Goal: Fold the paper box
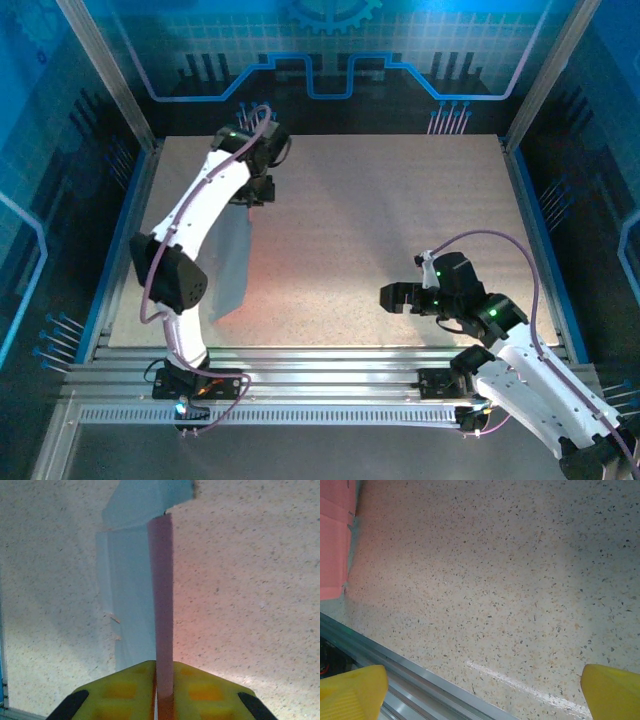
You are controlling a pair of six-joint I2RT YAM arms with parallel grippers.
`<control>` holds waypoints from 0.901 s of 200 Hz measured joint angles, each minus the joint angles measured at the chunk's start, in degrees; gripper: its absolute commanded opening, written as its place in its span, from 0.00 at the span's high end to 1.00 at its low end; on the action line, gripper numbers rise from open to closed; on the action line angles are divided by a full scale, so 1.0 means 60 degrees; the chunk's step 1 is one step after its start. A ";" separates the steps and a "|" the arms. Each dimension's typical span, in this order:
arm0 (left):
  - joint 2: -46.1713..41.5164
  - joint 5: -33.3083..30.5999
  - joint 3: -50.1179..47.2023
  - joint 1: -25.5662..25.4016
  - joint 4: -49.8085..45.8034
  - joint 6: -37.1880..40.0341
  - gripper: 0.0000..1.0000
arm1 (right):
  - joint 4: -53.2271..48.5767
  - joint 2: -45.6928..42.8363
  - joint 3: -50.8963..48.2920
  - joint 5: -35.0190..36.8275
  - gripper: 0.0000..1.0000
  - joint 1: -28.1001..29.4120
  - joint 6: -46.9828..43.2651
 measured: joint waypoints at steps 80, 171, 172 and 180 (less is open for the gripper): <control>0.2586 -0.0160 0.2404 -0.1319 -0.0211 -0.1162 0.81 | -0.0197 -0.0284 -0.0135 0.0178 0.00 -0.0018 -0.0004; 0.2601 0.3177 0.1421 -0.1592 0.3042 -0.2080 0.27 | -0.0554 -0.0415 -0.0197 0.0168 0.00 -0.0062 -0.0007; 0.2579 0.3217 0.1359 -0.1588 0.3104 -0.2095 0.27 | -0.0554 -0.0415 -0.0197 0.0171 0.00 -0.0062 -0.0007; 0.2277 0.3676 0.0765 -0.1537 0.3679 -0.2197 0.25 | -0.0557 -0.0415 -0.0193 0.0168 0.00 -0.0062 -0.0007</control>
